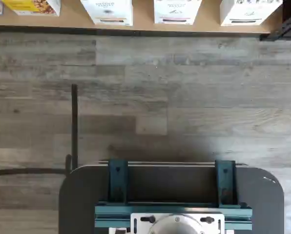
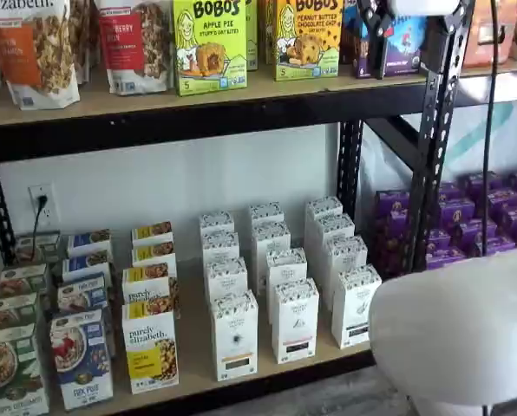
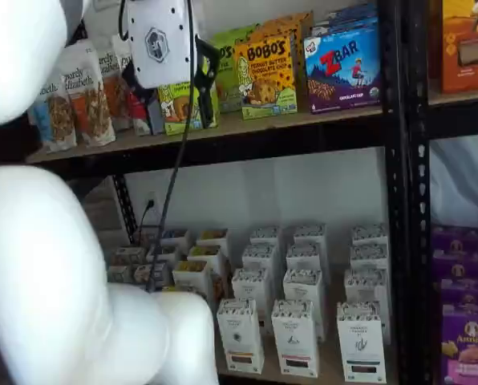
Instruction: Pick up the white box with a yellow strip in the middle, on the bottom shelf, the fourth box from the left
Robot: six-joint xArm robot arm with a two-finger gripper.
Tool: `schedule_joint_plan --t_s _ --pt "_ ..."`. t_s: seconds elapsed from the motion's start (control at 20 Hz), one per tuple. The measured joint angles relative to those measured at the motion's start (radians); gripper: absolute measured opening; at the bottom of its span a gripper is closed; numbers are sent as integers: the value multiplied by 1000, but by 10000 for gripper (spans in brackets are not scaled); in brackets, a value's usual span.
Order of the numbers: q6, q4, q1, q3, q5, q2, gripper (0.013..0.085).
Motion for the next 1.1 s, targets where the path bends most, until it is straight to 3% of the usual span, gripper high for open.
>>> schedule_joint_plan --t_s 0.15,0.3,0.45,0.7,0.95,1.1 --pt "-25 68 -60 -19 47 26 850" --pt "-28 89 -70 -14 50 25 850" --pt "-14 75 -47 1 34 19 850" --pt "29 14 26 44 -26 7 850" --pt "50 0 53 108 -105 -2 850" --pt "70 -42 86 145 -157 -4 850"
